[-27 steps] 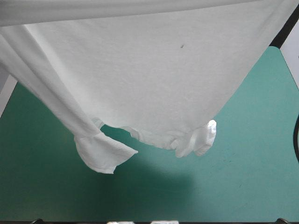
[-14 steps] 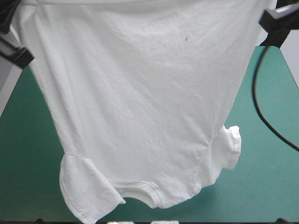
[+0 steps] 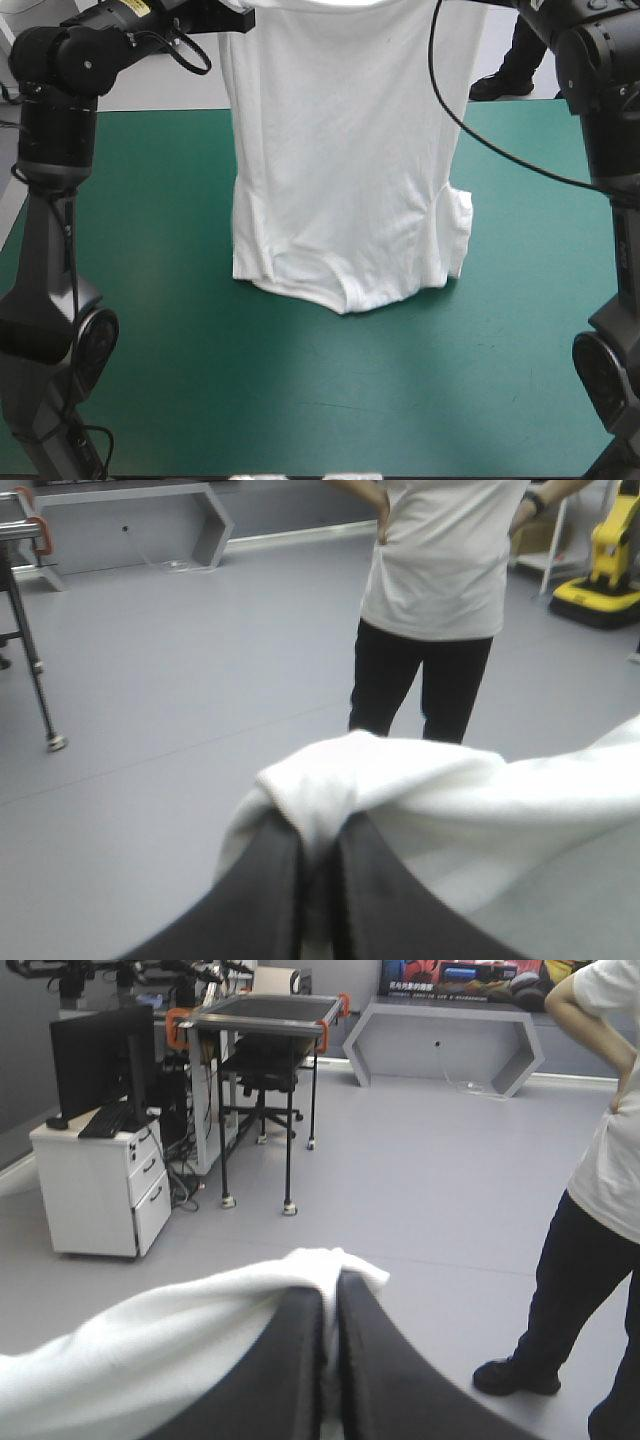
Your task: Fold the cloth
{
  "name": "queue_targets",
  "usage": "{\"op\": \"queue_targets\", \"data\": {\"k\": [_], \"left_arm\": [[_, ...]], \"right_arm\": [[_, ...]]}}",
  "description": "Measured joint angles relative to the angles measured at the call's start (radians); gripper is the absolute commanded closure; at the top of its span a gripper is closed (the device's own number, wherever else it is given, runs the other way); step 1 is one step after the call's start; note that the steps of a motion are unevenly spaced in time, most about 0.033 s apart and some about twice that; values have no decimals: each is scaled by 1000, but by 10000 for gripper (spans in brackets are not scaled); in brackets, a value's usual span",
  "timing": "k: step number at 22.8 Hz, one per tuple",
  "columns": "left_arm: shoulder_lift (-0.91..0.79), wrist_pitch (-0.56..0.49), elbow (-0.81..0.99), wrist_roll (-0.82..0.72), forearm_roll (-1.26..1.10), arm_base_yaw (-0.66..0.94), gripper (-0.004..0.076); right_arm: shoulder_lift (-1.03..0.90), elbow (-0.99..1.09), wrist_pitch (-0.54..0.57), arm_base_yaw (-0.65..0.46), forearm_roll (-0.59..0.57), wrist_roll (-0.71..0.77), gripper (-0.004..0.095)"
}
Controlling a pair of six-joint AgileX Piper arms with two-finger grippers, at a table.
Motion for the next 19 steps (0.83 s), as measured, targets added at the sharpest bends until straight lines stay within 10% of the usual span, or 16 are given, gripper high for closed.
{"op": "queue_targets", "data": {"k": [10, 19], "left_arm": [[124, -190, -211, 329, -500, 132, 717], [267, 399, -185, 51, -344, 228, 717]], "right_arm": [[178, -189, -151, -209, 318, -143, 925], [192, 34, 255, -214, 360, -168, 925]]}}
